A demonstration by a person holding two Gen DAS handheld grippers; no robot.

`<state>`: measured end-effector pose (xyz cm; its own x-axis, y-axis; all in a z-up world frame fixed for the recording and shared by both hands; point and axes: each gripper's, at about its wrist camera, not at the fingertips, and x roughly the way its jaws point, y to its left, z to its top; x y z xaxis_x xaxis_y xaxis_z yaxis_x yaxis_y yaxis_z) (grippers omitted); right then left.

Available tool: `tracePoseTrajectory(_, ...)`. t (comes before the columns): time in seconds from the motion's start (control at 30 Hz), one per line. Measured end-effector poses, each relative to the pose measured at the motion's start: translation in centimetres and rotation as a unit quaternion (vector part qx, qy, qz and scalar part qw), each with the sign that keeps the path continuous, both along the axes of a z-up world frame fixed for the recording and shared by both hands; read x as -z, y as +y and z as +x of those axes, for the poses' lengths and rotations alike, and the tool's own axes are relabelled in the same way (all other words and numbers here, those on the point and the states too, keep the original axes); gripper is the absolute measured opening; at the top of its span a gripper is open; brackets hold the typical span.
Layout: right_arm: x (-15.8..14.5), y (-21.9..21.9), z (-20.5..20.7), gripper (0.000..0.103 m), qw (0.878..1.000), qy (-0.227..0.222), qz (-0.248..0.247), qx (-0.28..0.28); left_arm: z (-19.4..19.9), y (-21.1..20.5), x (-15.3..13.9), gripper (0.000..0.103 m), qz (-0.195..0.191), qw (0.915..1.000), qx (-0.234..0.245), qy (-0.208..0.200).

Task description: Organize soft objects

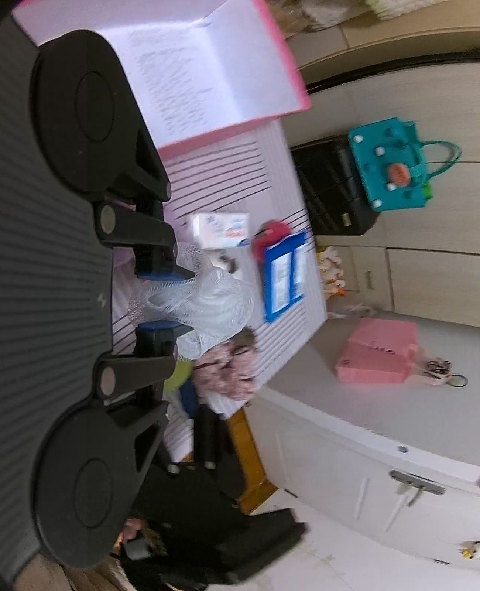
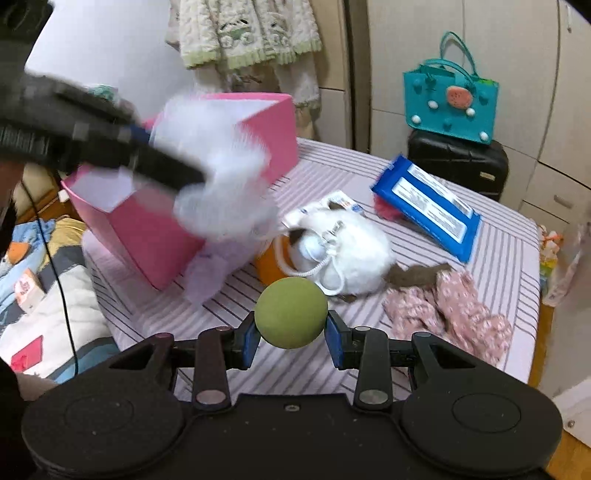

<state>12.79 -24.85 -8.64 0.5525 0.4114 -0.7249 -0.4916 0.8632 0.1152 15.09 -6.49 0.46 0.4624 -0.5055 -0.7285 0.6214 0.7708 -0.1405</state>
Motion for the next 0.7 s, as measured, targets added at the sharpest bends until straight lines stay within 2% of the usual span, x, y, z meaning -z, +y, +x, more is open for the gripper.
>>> tracePoseTrajectory(0.2,0.7,-0.4,-0.4,0.042,1.0,0.007,-0.01,0.008,-1.2,-0.8,3.1,0.019,-0.006,0.9997,0.008,0.024)
tracePoseTrajectory(0.37,1.1,-0.8,-0.6,0.042,1.0,0.006,-0.016,0.011,-1.9,-2.0,4.4,0.028,0.05,0.9986,0.007,0.013)
tracePoseTrajectory(0.43,1.2,-1.0,-0.7,0.042,1.0,0.005,-0.015,0.012,-2.0,-2.1,4.2,0.034,0.055,0.9983,0.014,0.016)
tracePoseTrajectory(0.57,1.2,-2.0,-1.2,0.042,1.0,0.003,-0.009,0.017,-2.4,-2.1,2.6,0.045,0.038,0.9984,0.034,0.024)
tracePoseTrajectory(0.7,1.3,-3.1,-1.7,0.042,1.0,0.001,-0.009,0.021,-3.0,-3.9,0.9,0.057,0.032,0.9978,0.052,-0.023)
